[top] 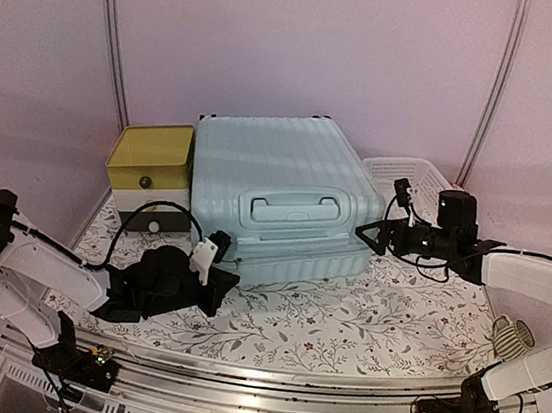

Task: Open, take out, and arrange the luggage
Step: Unzip the zipper of the luggage.

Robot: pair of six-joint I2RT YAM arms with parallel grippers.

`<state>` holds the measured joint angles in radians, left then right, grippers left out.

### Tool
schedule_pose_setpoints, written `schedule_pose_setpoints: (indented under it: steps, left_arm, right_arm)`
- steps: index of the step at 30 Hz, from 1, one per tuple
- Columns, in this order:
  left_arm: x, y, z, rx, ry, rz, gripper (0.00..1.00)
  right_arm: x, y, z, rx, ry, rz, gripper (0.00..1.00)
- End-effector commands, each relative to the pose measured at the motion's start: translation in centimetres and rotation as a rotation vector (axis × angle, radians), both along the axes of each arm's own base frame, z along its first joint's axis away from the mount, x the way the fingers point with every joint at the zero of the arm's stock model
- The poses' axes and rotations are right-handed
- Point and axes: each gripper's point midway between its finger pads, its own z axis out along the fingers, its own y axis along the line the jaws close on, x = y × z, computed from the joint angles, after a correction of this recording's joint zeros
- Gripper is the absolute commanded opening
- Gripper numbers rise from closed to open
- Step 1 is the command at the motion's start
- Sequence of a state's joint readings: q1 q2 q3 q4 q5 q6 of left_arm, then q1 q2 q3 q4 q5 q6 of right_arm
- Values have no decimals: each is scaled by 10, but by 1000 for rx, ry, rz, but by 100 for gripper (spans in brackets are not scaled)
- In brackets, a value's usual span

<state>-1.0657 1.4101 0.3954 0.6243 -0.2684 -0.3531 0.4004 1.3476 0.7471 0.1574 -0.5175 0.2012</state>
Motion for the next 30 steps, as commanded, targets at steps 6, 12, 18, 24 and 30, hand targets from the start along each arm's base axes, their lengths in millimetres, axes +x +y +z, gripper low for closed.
schedule_pose_setpoints:
  steps: [6, 12, 18, 24, 30]
  left_arm:
    - [-26, -100, 39, 45, -155, -246, 0]
    - [-18, -136, 39, 64, -185, -247, 0]
    - [-10, -170, 48, 16, -224, -275, 0]
    - [-8, -189, 46, 22, -233, -307, 0]
    - [-9, -176, 50, 9, -232, -282, 7]
  right_arm:
    - [-55, 69, 30, 98, -66, 337, 99]
    - [-58, 73, 28, 104, -59, 350, 99]
    - [-62, 78, 27, 106, -58, 358, 99]
    - [-59, 70, 26, 89, -77, 304, 99]
    - [-49, 48, 24, 43, -122, 149, 99]
